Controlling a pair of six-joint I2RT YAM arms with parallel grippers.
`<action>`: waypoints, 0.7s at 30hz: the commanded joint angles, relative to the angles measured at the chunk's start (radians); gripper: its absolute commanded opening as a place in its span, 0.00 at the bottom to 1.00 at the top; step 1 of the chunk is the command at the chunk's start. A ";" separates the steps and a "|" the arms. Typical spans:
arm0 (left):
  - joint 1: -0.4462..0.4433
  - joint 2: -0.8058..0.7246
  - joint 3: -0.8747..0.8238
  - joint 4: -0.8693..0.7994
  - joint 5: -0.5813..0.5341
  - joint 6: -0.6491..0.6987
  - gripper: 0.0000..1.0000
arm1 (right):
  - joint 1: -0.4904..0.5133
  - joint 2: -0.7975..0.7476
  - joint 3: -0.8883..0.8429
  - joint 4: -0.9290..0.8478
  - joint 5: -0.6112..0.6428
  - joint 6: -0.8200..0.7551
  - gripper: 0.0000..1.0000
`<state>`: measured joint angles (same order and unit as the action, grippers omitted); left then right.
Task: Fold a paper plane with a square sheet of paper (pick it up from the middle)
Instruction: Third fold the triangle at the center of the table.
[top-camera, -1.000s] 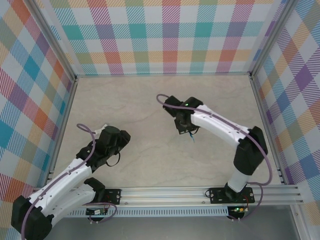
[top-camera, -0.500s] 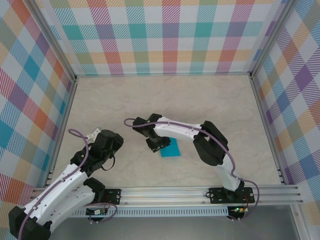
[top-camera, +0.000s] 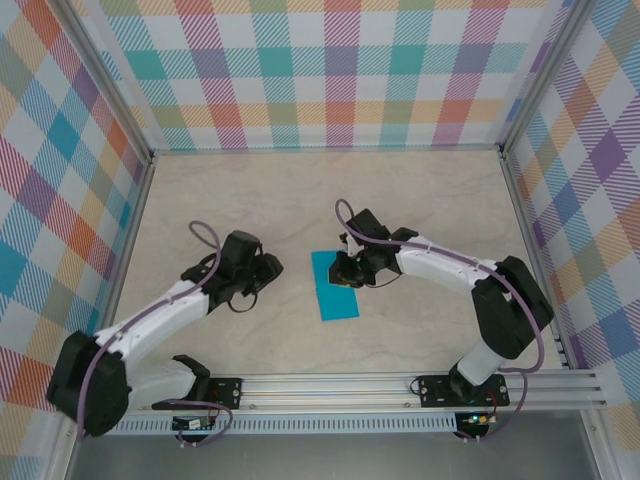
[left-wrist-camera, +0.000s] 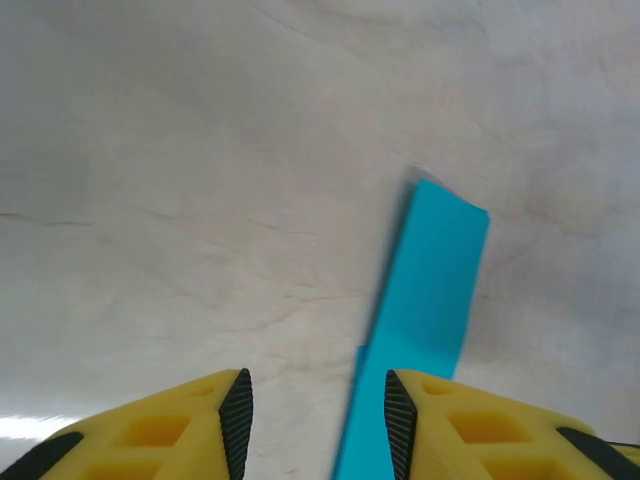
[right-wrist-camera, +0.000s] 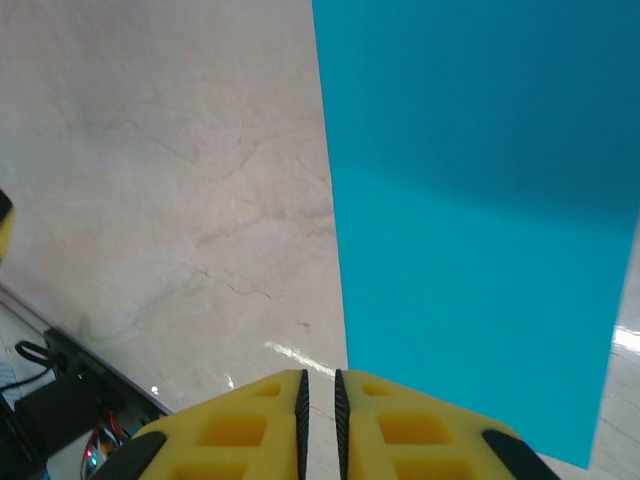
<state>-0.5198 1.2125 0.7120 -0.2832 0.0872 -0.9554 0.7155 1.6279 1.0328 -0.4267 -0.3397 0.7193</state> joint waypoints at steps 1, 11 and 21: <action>0.012 0.155 0.094 0.176 0.212 0.052 0.37 | 0.009 0.041 -0.049 0.155 -0.123 0.075 0.13; 0.005 0.545 0.289 0.336 0.393 0.011 0.34 | 0.012 0.120 -0.088 0.286 -0.170 0.124 0.12; 0.013 0.732 0.408 0.244 0.323 0.069 0.32 | 0.032 0.187 -0.139 0.369 -0.211 0.147 0.13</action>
<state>-0.5198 1.9255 1.0889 0.0059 0.4320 -0.9218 0.7364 1.7935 0.9169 -0.0963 -0.5175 0.8536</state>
